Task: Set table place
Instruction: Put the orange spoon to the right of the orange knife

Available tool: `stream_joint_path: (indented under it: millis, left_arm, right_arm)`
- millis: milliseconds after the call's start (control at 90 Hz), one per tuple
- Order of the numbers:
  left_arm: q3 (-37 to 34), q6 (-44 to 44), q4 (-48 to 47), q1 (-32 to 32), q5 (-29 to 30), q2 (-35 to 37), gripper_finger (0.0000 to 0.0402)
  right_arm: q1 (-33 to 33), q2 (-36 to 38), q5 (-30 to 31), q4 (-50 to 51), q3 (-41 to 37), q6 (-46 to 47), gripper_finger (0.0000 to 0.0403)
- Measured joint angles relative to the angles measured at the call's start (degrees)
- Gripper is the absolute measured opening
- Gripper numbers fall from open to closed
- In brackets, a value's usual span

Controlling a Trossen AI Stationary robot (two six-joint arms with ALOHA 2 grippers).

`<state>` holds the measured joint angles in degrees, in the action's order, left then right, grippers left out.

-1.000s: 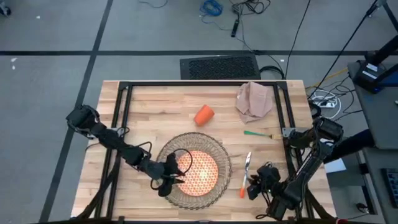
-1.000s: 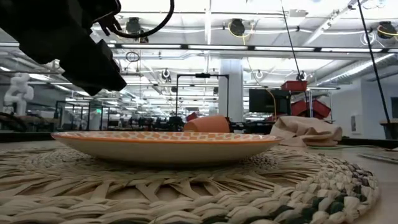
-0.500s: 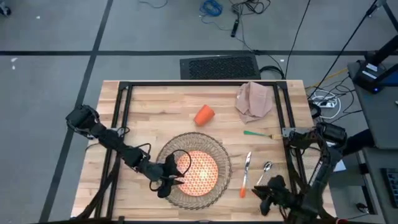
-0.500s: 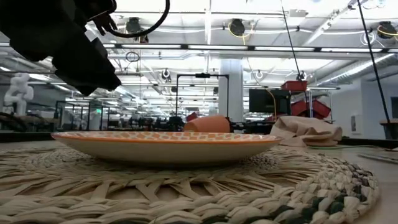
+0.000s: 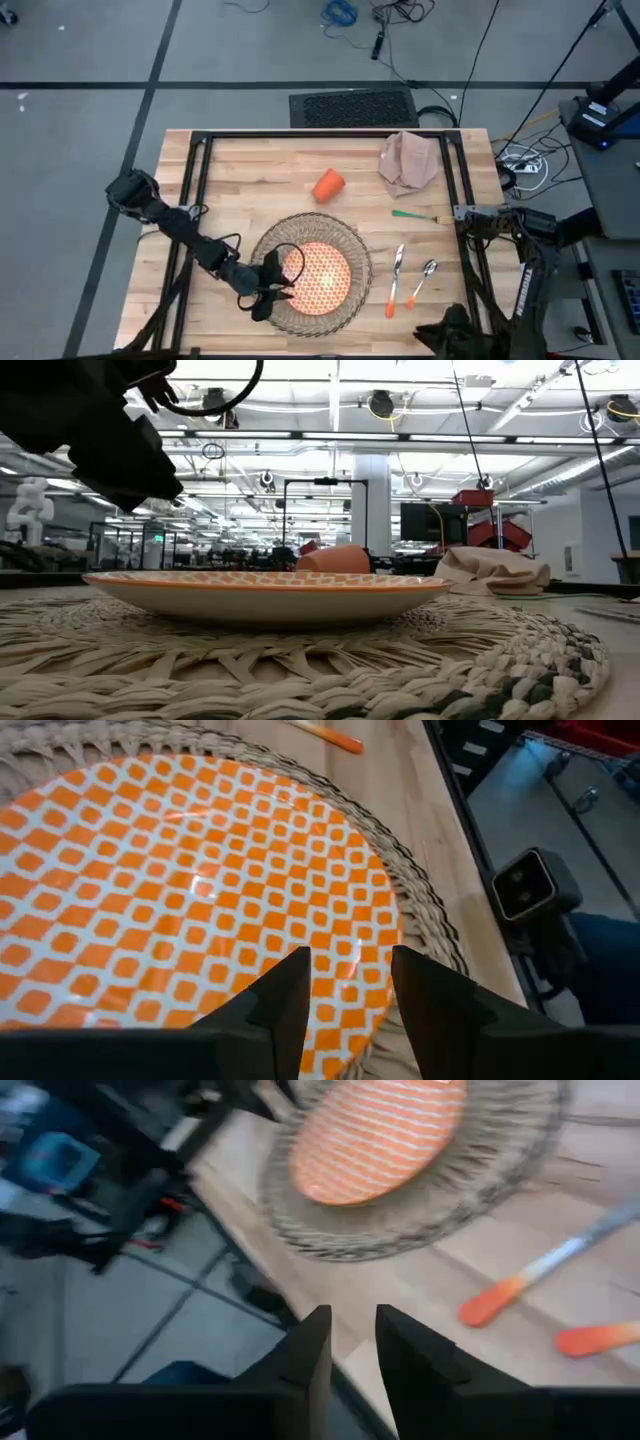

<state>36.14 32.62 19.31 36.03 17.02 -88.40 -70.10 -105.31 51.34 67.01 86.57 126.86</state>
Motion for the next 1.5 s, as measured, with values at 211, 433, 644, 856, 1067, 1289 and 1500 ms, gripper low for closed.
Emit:
stream_joint_path:
  millis: [211,433,644,856,1067,1289,1500]
  left_arm:
    - [0.0,-0.14,0.6,0.51,0.24,0.0,0.0128]
    - [0.0,-0.39,1.23,2.0,0.48,0.0,0.0128]
    - [0.0,-0.26,1.27,2.45,1.53,0.0,0.0128]
    - [0.0,-0.04,1.85,2.43,3.45,0.0,0.0128]
    - [0.0,0.11,2.97,2.54,3.52,0.0,0.0128]
    - [0.0,0.09,2.64,3.17,3.48,0.0,0.0128]
    - [0.02,0.07,2.72,3.1,4.77,0.0,0.0128]
  right_arm:
    - [8.57,0.62,-13.73,1.46,-2.16,-1.91,0.0058]
    - [15.23,-1.57,-34.83,10.59,-2.84,-3.06,0.0057]
    - [16.62,-3.75,-48.09,14.44,-4.38,-5.44,0.0055]
    - [17.57,-3.77,-51.52,5.88,-11.3,-5.48,0.0054]
    - [18.76,-3.79,-50.98,-6.99,-19.41,-4.04,0.0055]
    - [18.3,-3.0,-48.55,-6.42,-20.05,-2.42,0.0055]
    - [18.71,-1.8,-48.65,0.97,-20.17,-2.38,0.0054]
